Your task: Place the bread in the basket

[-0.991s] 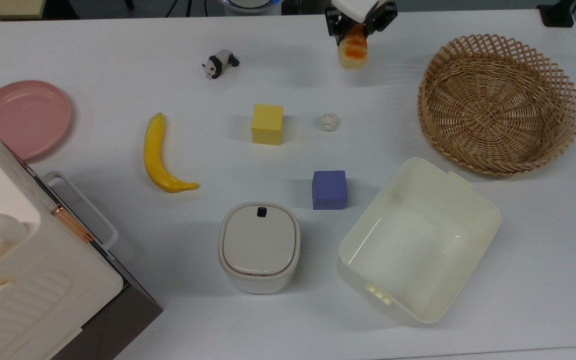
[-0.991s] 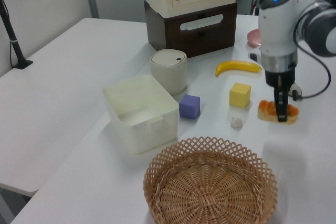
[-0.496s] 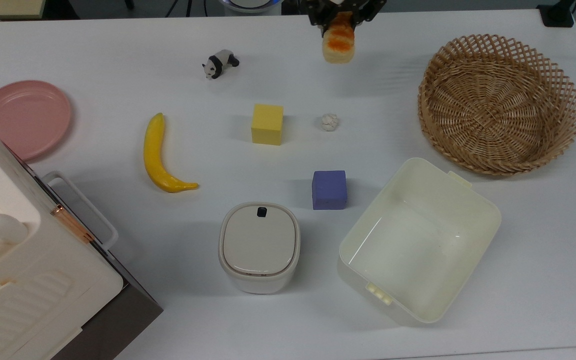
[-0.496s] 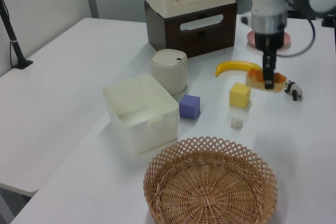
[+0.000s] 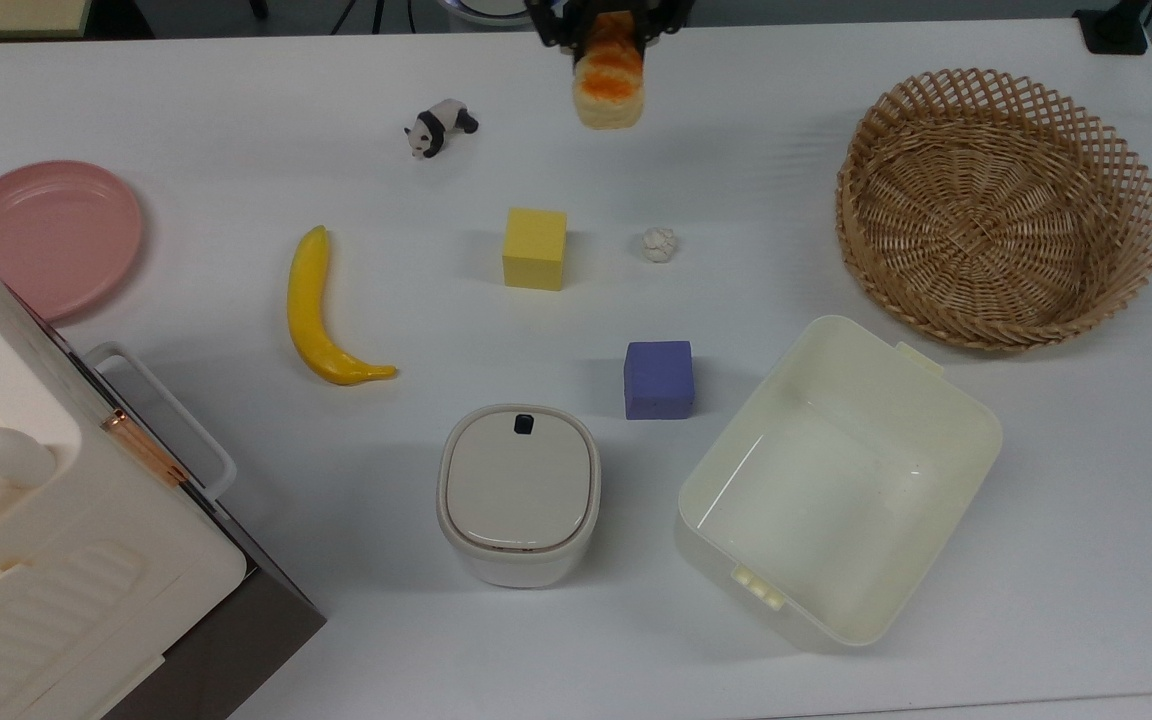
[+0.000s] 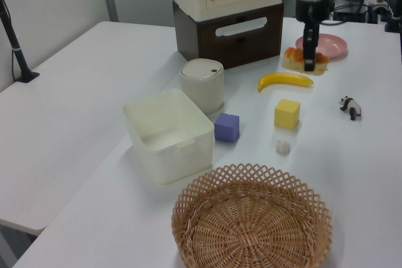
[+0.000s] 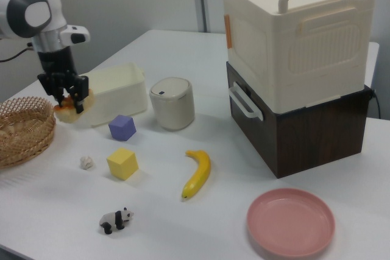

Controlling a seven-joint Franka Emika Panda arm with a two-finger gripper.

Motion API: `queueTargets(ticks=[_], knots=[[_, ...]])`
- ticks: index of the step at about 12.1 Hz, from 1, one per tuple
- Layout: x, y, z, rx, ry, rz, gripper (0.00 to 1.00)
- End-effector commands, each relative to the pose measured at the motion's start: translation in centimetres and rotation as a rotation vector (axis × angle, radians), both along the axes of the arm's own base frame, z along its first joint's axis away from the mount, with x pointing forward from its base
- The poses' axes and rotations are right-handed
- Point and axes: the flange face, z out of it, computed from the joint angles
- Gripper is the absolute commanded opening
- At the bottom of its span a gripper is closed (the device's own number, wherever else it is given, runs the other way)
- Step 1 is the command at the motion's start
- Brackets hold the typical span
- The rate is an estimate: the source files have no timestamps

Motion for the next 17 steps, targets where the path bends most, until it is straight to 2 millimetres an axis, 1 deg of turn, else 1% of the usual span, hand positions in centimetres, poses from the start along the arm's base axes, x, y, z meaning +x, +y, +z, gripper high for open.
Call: queueTargets(ticks=[1, 2, 3, 5, 7, 10, 12, 13, 14, 15, 17], knots=[[1.9, -2.3, 0.1, -0.013, 0.005, 0.039, 0.52], [2.4, -3.1, -0.3, -0.027, 0.001, 0.032, 0.53], [3.1, -3.9, 0.6, -0.035, -0.034, 0.022, 0.53], [3.7, -5.1, 0.0, -0.043, -0.029, 0.041, 0.53], [4.0, -5.7, -0.3, -0.083, -0.031, 0.047, 0.53], [4.0, -5.6, -0.3, -0.084, -0.031, 0.049, 0.53], [4.0, -5.1, -0.5, -0.085, -0.026, 0.051, 0.53], [4.3, -5.1, -1.0, -0.085, -0.022, 0.049, 0.53], [4.6, -4.9, -0.4, -0.083, -0.035, 0.051, 0.53], [5.1, -4.4, -0.3, -0.080, -0.040, 0.058, 0.53], [5.9, -3.4, -0.8, -0.075, -0.039, 0.075, 0.53]])
